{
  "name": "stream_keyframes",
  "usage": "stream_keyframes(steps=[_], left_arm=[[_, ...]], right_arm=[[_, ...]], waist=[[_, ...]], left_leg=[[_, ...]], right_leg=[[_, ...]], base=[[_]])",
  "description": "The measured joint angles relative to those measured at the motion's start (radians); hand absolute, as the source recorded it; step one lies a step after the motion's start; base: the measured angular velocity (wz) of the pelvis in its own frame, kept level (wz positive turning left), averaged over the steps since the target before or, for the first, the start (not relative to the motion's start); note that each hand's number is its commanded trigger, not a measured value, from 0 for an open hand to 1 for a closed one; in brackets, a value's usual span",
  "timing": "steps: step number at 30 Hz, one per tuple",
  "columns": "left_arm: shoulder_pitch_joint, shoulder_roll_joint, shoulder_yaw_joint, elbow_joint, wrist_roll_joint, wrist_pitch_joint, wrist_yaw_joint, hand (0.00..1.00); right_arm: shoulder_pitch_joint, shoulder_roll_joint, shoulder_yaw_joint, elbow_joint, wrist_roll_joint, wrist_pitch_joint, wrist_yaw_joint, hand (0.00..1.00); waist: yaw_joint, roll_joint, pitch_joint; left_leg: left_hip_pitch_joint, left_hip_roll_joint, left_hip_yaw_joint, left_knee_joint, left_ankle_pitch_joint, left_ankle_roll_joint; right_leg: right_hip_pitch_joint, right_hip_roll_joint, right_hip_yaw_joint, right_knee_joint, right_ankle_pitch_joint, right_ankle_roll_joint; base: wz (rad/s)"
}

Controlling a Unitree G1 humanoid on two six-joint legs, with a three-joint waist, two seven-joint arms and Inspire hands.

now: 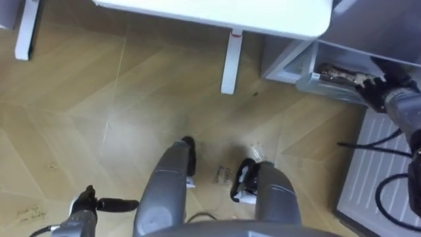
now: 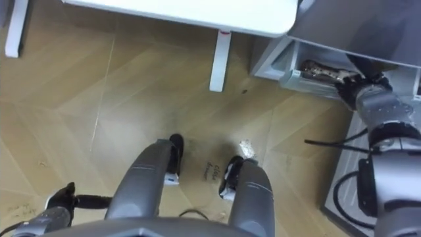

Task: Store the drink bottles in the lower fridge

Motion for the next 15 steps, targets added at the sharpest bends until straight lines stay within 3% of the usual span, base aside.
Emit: stream_keyframes(steps=[4, 7, 10, 12, 15], left_arm=[[-0.005, -0.001, 0.004, 0.029, -0.011, -0.011, -0.001, 0.00], [-0.003, -0.002, 0.007, 0.037, -0.015, -0.005, -0.001, 0.00], [0.002, -0.004, 0.007, 0.043, -0.039, 0.001, -0.003, 0.00], [0.006, -0.006, 0.007, 0.050, -0.038, 0.001, -0.008, 0.00], [0.005, -0.012, 0.007, 0.072, -0.039, -0.005, -0.024, 0.00]], right_arm=[[0.063, 0.006, -0.015, -0.010, -0.030, -0.021, 0.024, 0.00], [0.127, 0.014, -0.016, -0.044, -0.035, -0.037, 0.025, 0.00], [0.163, 0.030, -0.015, -0.048, -0.042, -0.040, 0.015, 0.00], [0.179, 0.041, -0.015, -0.049, -0.054, -0.045, 0.006, 0.00], [0.208, 0.063, -0.012, -0.042, -0.080, -0.058, -0.003, 0.00]], waist=[[-0.009, 0.005, -0.0038], [-0.009, 0.019, -0.0226], [-0.008, 0.030, -0.0330], [-0.009, 0.039, -0.0359], [-0.012, 0.057, -0.0337]], left_leg=[[0.052, 0.017, 0.008, -0.024, -0.006, -0.002], [0.087, 0.026, 0.014, -0.057, -0.005, -0.005], [0.137, 0.033, 0.030, -0.081, -0.003, -0.007], [0.164, 0.040, 0.043, -0.088, -0.004, -0.007], [0.200, 0.043, 0.045, -0.094, -0.005, -0.009]], right_leg=[[0.055, 0.020, 0.002, -0.042, 0.013, -0.001], [0.091, 0.032, 0.003, -0.082, 0.028, -0.002], [0.132, 0.042, 0.016, -0.110, 0.037, -0.002], [0.156, 0.048, 0.025, -0.124, 0.044, -0.002], [0.195, 0.054, 0.027, -0.146, 0.048, -0.001]], base=[[-0.11], [-0.09], [-0.16], [-0.16], [-0.06]])
